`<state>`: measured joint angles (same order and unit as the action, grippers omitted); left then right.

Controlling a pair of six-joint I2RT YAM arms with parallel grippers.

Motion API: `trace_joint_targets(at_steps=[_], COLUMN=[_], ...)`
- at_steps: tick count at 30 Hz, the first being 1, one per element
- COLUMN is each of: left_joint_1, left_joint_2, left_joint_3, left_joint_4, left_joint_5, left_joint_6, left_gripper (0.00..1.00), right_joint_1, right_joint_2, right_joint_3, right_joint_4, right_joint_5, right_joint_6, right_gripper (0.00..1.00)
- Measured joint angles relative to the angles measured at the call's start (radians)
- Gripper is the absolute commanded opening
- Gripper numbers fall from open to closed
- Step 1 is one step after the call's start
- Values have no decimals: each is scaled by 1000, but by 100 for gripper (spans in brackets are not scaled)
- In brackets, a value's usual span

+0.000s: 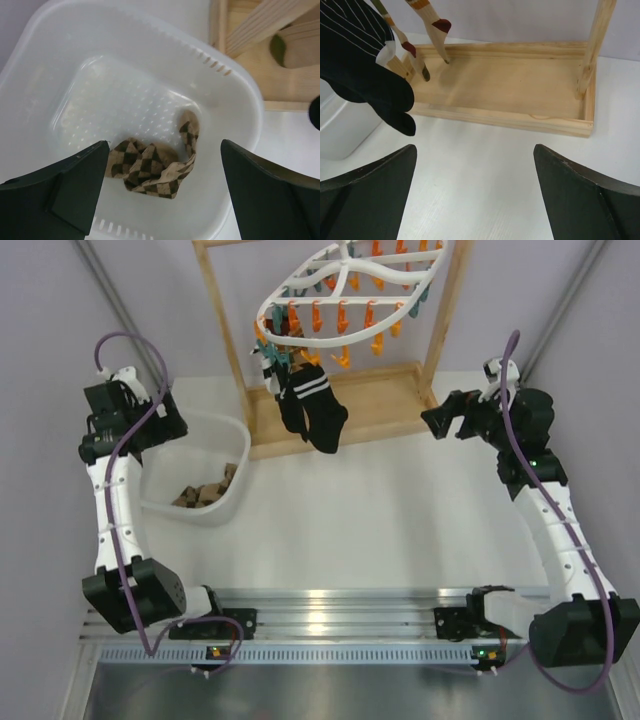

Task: Clip the socks to the hanger
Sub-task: Open the clamp at the hanger.

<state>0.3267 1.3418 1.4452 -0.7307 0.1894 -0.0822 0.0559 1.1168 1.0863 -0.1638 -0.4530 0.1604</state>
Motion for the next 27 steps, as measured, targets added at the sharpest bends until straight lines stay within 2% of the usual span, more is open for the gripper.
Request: trace_joint_targets(at_steps=[5,7,10,14,18,24,27], left_joint_1=[-21,-98,-304,-579,-806,-1017,-1063], left_joint_2=[-185,-258,-323,-365,-330,-179,-97], left_joint_3=[-143,-161,-190,-286,-363,-409,-412], left_joint_4=[181,248,410,577,739,1030,1175], left_joint_5=[205,261,312,297,225,109,49], left_joint_6=[52,59,66,86,126,157,159], left_gripper=[94,93,89,84,77,73,72], right_joint_1=[0,0,1,7,20,39,52], right_joint_2=[-4,-4,-4,3,20,24,27], right_joint_3=[0,0,1,26,76,127,151], right_joint_4=[6,7,6,-2,0,9,20], right_joint_5=[-24,-32,-44,-59,-82,-111,-134], right_joint_6=[1,1,1,-1,-3,-3,-5], right_gripper=[100,100,100,100,100,99,92])
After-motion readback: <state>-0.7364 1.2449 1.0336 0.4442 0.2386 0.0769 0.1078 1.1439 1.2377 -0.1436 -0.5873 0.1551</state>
